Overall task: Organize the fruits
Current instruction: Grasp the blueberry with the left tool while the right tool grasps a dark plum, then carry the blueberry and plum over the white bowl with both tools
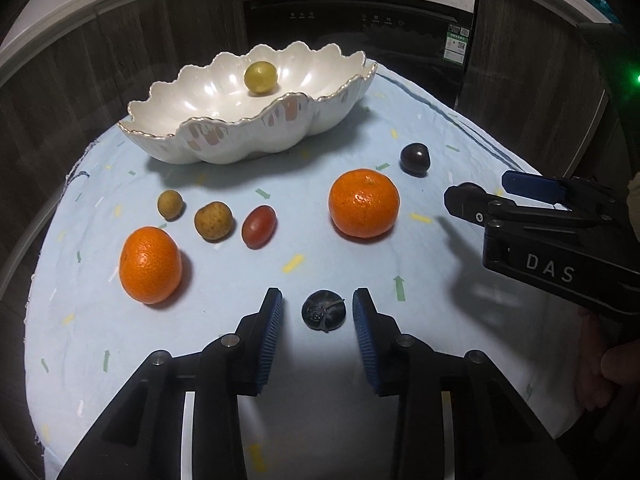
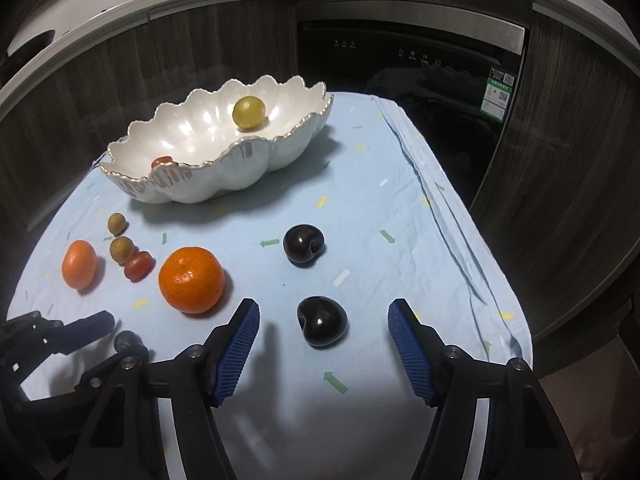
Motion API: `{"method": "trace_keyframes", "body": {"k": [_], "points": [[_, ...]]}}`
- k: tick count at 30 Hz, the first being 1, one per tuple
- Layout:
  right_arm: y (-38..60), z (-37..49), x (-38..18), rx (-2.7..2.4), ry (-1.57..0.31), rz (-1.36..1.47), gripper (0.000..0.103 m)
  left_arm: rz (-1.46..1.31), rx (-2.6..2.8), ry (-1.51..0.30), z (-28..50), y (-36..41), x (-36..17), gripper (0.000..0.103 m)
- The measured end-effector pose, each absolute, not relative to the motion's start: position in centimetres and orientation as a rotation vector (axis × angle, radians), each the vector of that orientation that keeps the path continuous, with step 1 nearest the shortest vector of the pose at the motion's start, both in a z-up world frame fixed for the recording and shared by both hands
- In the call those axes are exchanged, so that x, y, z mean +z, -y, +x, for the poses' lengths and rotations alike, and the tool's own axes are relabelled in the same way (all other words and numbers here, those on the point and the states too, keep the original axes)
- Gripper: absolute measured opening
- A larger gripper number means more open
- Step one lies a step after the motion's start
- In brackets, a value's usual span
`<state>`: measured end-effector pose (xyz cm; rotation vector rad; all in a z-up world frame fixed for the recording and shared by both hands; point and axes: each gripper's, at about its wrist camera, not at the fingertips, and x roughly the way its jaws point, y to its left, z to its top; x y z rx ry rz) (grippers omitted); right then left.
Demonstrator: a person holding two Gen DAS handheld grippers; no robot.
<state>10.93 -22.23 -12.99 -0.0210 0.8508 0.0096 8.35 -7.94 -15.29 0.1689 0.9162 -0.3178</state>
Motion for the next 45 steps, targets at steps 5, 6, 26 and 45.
{"method": "trace_keyframes", "body": {"k": [5,6,26,45], "points": [[22.3,11.3,-13.5,0.005,-0.878,-0.017,0.062,0.172,-0.334,-0.914,8.3,8.0,-15.4,0.027],[22.3,11.4,-13.7,0.004,-0.888,-0.016,0.06,0.174,-0.339,-0.912,8.2,8.1,-15.4,0.026],[22.1,11.4,-13.7,0.034,-0.903,-0.003,0.028,0.202,-0.307,-0.901,8.4,7.8,-15.1,0.022],[20.6,11.0,-11.1,0.072,-0.85,-0.04,0.028,0.208,-0.268,-0.82,8.9,6.7,-12.3,0.022]]}}
